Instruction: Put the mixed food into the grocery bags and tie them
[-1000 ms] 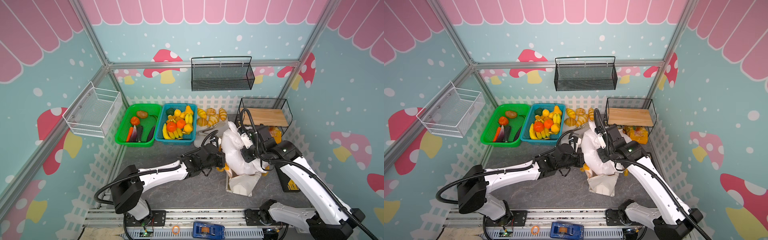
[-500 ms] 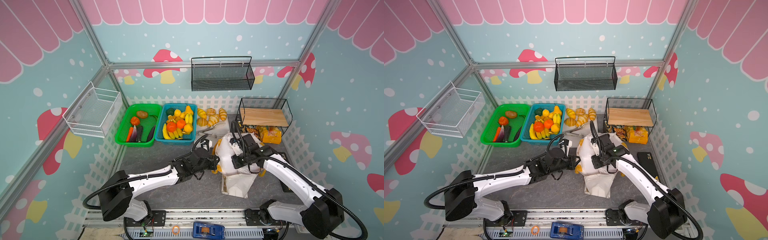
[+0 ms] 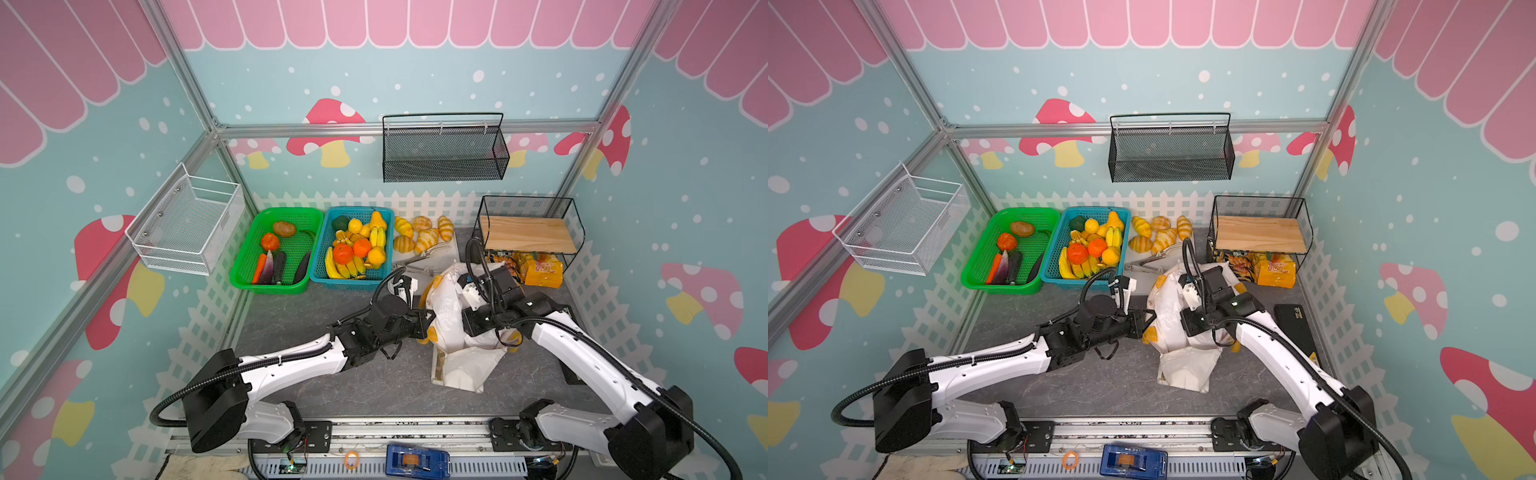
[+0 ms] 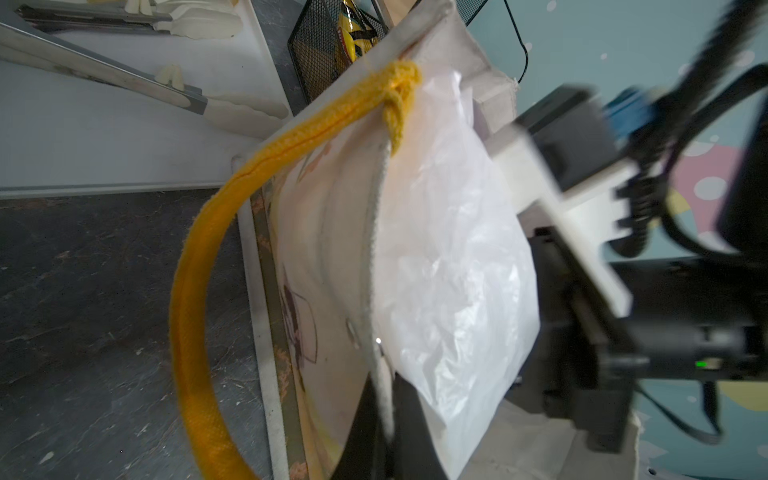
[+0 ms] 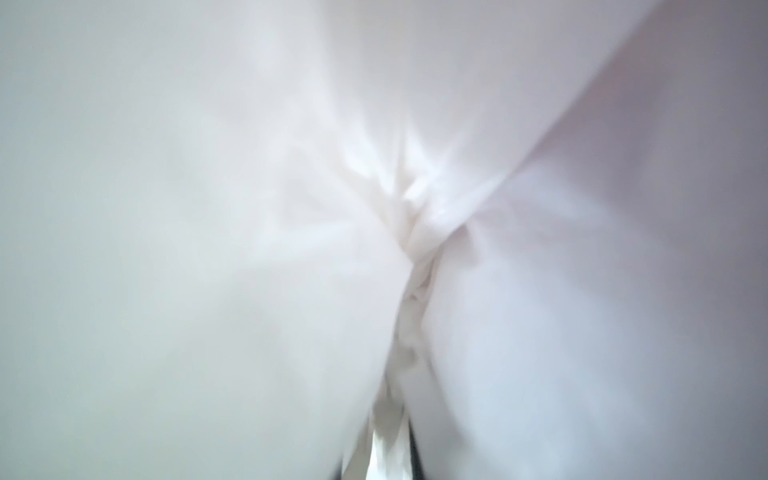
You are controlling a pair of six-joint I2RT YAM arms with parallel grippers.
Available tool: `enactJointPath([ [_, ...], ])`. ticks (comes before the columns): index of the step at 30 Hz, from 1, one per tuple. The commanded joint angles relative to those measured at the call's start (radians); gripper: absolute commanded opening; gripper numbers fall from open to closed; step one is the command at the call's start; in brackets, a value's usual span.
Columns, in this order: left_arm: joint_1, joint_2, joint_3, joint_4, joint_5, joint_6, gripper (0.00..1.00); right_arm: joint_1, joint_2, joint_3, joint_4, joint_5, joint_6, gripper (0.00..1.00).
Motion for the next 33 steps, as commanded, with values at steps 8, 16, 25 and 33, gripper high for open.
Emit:
enactJointPath([
  [8,0.002,-0.046,-0.001,0.046,0.016,0.01,0.0,-0.003,0.066,0.178,-0.018,0.212,-0.067,0.44],
  [16,0.009,-0.105,-0.032,0.019,0.022,-0.004,0.0,-0.006,0.139,-0.064,0.122,0.191,-0.018,0.32],
  [25,0.069,-0.211,-0.1,-0.048,0.042,-0.034,0.0,0.023,0.133,-0.223,0.328,-0.035,0.027,0.36],
  [33,0.143,-0.312,-0.151,-0.126,0.042,-0.047,0.0,0.03,-0.05,-0.062,0.281,-0.067,-0.039,0.51],
])
